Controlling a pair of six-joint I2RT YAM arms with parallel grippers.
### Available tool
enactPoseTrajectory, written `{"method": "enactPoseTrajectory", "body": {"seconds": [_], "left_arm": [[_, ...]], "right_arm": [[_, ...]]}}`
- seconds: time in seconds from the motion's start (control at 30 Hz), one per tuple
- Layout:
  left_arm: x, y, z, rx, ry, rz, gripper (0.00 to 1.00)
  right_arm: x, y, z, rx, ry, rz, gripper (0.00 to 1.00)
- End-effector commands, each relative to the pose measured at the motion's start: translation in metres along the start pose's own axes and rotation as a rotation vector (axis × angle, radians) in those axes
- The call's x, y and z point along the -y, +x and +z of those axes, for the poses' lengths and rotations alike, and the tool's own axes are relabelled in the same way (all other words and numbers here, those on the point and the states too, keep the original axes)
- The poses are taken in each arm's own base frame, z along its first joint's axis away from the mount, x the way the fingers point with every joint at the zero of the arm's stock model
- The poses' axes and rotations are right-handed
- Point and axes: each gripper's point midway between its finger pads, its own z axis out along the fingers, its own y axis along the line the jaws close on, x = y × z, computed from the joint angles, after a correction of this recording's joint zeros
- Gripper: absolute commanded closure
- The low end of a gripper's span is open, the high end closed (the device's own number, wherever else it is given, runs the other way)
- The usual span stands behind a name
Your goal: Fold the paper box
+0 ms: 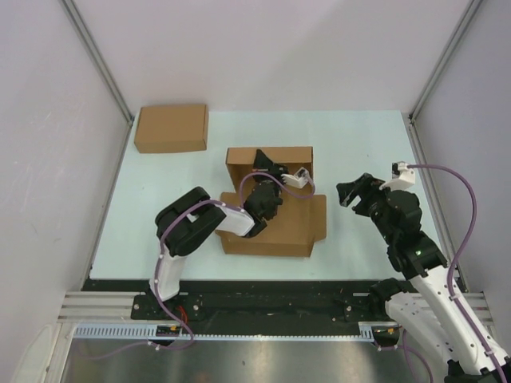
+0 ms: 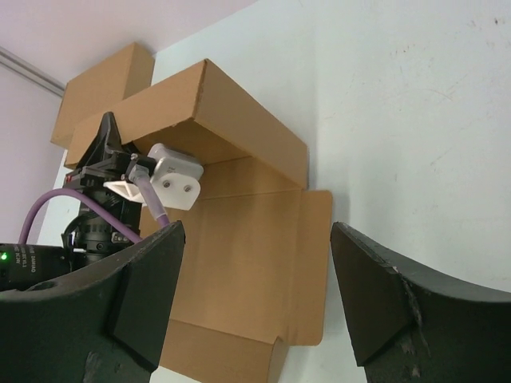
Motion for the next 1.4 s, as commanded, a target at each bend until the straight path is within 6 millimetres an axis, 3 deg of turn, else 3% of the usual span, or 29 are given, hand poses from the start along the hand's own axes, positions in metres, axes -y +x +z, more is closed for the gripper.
{"method": "enactPoseTrajectory", "body": {"seconds": [0.0,0.23,0.37,0.4,0.43,0.5,0.53,0.57,0.6,0.63,0.67,0.7,0.73,0.77,0.83,0.9,0.93,1.0,1.07,1.1,1.13,1.2,1.23,1.37], "left_arm": [[-0.093,-0.005,-0.013,0.026,-0.275,-0.274,1.00],[-0.137,0.006,-0.013,-0.045,-0.313,-0.431,1.00],[-0.152,0.004,-0.011,-0.065,-0.336,-0.421,1.00],[-0.150,0.005,-0.009,-0.087,-0.317,-0.422,1.00],[-0.164,0.003,-0.006,-0.097,-0.328,-0.466,1.00],[-0.158,0.005,0.001,-0.155,-0.268,-0.543,1.00],[-0.170,0.006,0.001,-0.174,-0.261,-0.602,1.00],[-0.181,0.004,0.008,-0.174,-0.273,-0.783,1.00],[-0.164,0.006,0.010,-0.224,-0.170,-0.753,1.00],[-0.192,0.009,0.013,-0.227,-0.184,-0.872,1.00],[-0.191,0.005,0.016,-0.229,-0.178,-1.109,1.00],[-0.171,0.014,0.010,-0.306,-0.069,-1.104,1.00],[-0.191,0.018,0.015,-0.294,-0.050,-1.247,1.00],[-0.185,0.016,0.015,-0.324,-0.029,-1.449,1.00],[-0.174,0.025,0.003,-0.387,0.053,-1.555,1.00],[-0.175,0.023,-0.008,-0.402,0.068,-1.717,1.00],[-0.160,0.022,-0.016,-0.426,0.107,-1.746,1.00],[-0.153,0.019,-0.029,-0.460,0.128,-1.902,1.00],[-0.119,0.022,-0.048,-0.589,0.157,-2.028,1.00],[-0.114,0.024,-0.058,-0.624,0.158,-2.092,1.00],[-0.085,0.030,-0.072,-0.733,0.145,-2.180,1.00],[-0.064,0.028,-0.094,-0.828,0.187,-2.288,1.00],[-0.038,0.030,-0.112,-0.919,0.178,-2.327,1.00],[-0.001,0.038,-0.151,-1.045,0.123,-2.369,1.00]], "right_arm": [[-0.009,-0.015,-0.005,0.056,-0.034,0.012,0.21],[-0.020,-0.037,-0.021,0.106,-0.068,0.026,0.21],[-0.035,-0.064,-0.036,0.152,-0.101,0.031,0.21],[-0.045,-0.082,-0.046,0.185,-0.127,0.038,0.21],[-0.049,-0.087,-0.052,0.190,-0.134,0.039,0.21],[-0.059,-0.110,-0.068,0.240,-0.156,0.045,0.21],[-0.060,-0.116,-0.075,0.254,-0.158,0.046,0.21],[-0.062,-0.123,-0.083,0.274,-0.163,0.046,0.20],[-0.065,-0.137,-0.093,0.314,-0.164,0.042,0.20],[-0.065,-0.142,-0.099,0.328,-0.159,0.041,0.20],[-0.064,-0.147,-0.104,0.344,-0.155,0.038,0.20],[-0.063,-0.154,-0.109,0.365,-0.140,0.027,0.20],[-0.064,-0.161,-0.116,0.380,-0.141,0.023,0.20],[-0.065,-0.164,-0.119,0.388,-0.136,0.021,0.20],[-0.064,-0.167,-0.121,0.386,-0.124,0.015,0.20],[-0.065,-0.168,-0.121,0.383,-0.125,0.020,0.20],[-0.066,-0.169,-0.123,0.387,-0.128,0.024,0.20],[-0.067,-0.169,-0.123,0.379,-0.133,0.024,0.20],[-0.069,-0.170,-0.125,0.380,-0.138,0.029,0.20],[-0.069,-0.169,-0.124,0.369,-0.138,0.026,0.20],[-0.070,-0.168,-0.124,0.366,-0.140,0.027,0.21],[-0.071,-0.167,-0.123,0.353,-0.142,0.022,0.20],[-0.070,-0.166,-0.122,0.346,-0.136,0.012,0.21],[-0.066,-0.164,-0.122,0.335,-0.115,-0.008,0.20]]}}
